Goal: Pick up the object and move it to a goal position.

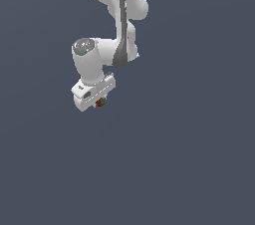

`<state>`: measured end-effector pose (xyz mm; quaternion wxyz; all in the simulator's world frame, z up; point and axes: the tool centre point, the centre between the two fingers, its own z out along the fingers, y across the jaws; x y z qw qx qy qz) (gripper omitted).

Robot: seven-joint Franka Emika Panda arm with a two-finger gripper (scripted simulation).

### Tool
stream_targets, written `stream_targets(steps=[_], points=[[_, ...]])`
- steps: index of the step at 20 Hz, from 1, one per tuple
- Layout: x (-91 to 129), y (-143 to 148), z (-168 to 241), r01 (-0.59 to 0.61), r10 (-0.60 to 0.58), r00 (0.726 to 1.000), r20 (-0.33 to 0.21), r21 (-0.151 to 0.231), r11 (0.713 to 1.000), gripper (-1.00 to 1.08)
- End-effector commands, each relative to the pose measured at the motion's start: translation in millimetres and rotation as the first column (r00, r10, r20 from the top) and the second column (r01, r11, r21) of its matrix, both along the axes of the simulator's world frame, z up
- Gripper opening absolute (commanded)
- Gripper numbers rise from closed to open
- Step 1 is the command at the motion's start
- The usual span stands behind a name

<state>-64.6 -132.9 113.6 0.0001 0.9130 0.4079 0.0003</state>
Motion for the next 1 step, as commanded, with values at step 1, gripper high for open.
stream_targets(steps=[1], points=[[0.0,-2.3,2.0,-0.002,0.002,1.000,0.000,0.000,1.000,-1.00]])
